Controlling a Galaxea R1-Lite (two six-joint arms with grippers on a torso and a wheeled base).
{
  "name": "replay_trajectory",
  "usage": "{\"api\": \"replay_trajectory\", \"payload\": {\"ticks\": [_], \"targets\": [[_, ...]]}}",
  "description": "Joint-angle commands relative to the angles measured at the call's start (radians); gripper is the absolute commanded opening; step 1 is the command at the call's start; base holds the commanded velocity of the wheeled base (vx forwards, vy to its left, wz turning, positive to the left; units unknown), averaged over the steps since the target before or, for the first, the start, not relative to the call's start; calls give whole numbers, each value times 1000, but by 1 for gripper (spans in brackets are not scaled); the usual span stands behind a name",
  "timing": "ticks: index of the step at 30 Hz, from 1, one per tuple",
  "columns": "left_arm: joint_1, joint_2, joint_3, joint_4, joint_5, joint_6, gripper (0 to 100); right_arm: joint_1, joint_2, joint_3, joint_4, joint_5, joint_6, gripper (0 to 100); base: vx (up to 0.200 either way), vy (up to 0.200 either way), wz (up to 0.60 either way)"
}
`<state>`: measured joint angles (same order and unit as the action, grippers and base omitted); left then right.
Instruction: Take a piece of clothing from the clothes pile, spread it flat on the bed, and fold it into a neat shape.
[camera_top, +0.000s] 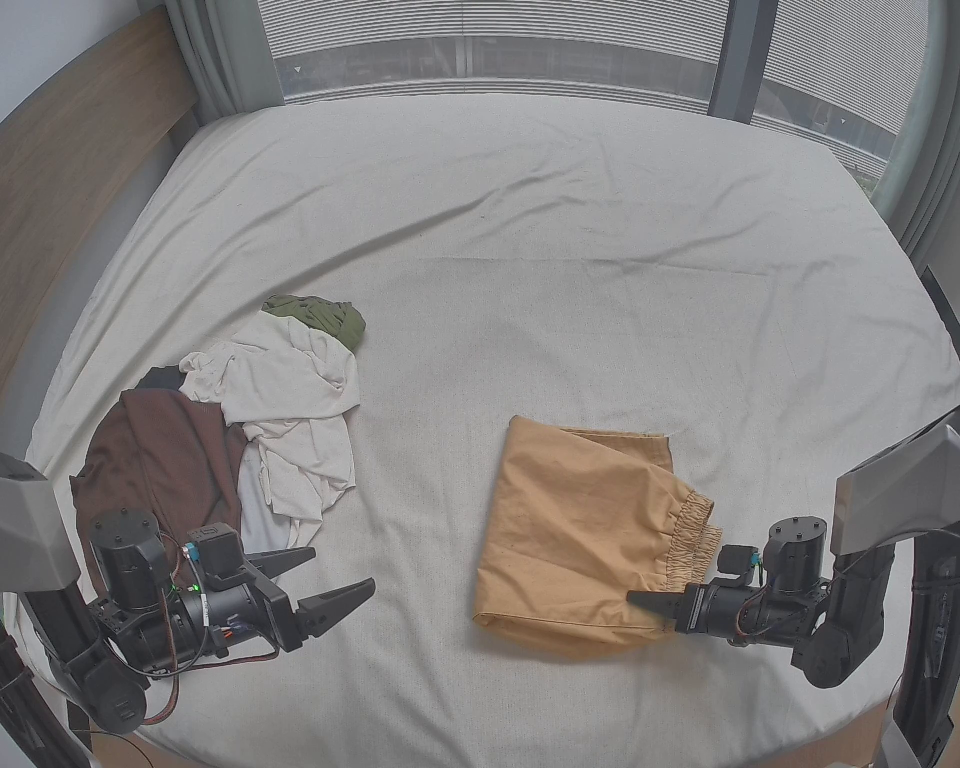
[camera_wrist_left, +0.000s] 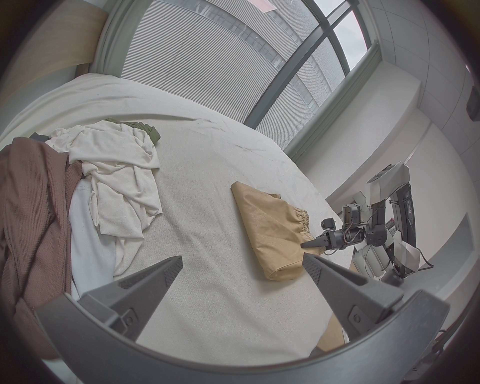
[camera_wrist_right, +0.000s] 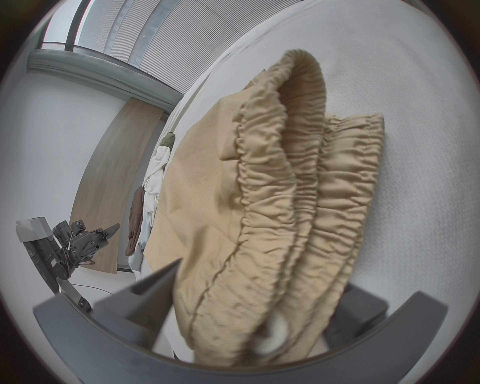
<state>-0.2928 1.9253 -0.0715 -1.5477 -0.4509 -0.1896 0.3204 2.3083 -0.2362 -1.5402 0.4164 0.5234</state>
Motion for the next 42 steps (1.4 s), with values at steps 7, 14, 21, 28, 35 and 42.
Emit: {"api": "replay_trajectory", "payload": {"ticks": [7, 14, 21, 28, 35, 42], "targets": [[1, -17, -4, 0, 0, -2, 100, 37, -82, 1, -5, 7, 6, 0, 0, 0, 0], [1, -26, -13, 0, -2, -7, 100, 88, -204, -15, -1, 22, 27, 0, 0, 0, 0], [1, -28, -14, 0, -2, -7, 100, 152, -300, -78, 0, 22, 69, 0, 0, 0, 0], [0, -28, -14, 0, -2, -7, 100, 200, -345, -144, 2, 21, 106, 0, 0, 0, 0], [1, -29, -14, 0, -2, -8, 100, 233, -345, -180, 9, 22, 106, 0, 0, 0, 0], [3, -29, -2, 0, -2, -10, 100, 241, -391, -252, 100, 22, 106, 0, 0, 0, 0]]}}
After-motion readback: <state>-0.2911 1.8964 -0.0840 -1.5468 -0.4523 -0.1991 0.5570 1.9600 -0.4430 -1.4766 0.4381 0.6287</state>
